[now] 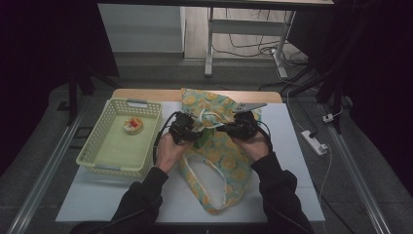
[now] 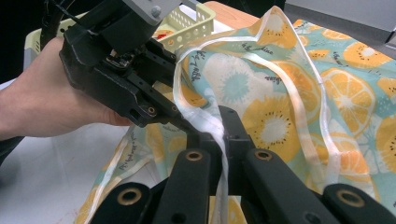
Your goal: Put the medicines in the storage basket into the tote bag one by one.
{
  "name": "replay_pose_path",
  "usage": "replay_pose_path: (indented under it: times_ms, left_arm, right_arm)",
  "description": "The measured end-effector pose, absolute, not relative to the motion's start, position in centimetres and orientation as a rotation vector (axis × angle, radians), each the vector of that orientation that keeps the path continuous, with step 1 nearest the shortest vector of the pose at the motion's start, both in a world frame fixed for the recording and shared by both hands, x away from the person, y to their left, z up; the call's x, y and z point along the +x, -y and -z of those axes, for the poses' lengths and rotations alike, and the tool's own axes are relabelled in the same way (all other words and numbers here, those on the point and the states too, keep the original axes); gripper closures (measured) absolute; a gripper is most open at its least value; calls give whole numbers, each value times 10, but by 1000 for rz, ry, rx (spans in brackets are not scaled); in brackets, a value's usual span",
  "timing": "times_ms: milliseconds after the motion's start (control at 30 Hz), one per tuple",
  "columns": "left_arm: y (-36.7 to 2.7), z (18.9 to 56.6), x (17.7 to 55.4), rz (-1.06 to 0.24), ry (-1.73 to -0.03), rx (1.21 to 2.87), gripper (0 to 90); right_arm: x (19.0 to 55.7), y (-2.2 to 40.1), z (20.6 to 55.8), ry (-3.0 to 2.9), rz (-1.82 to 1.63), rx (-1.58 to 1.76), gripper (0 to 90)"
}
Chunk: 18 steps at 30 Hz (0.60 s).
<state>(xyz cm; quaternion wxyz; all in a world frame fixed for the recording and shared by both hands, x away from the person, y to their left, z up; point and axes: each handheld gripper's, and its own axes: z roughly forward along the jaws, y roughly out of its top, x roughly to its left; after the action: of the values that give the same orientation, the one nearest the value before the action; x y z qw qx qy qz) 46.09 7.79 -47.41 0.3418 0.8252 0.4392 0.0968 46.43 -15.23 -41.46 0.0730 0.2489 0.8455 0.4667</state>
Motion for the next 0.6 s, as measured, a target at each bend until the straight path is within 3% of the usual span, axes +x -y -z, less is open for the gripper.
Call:
replay_pose_path:
  times_ms: [233,600]
  left_arm:
    - [-78,475,460,-282,-1093,2163,575]
    - [-81,466,443,-335,-1032,2183,356]
  right_arm:
    - [467,155,416,-2531,-1398,759,893]
    - [467,156,416,-2521,-1401,762,893]
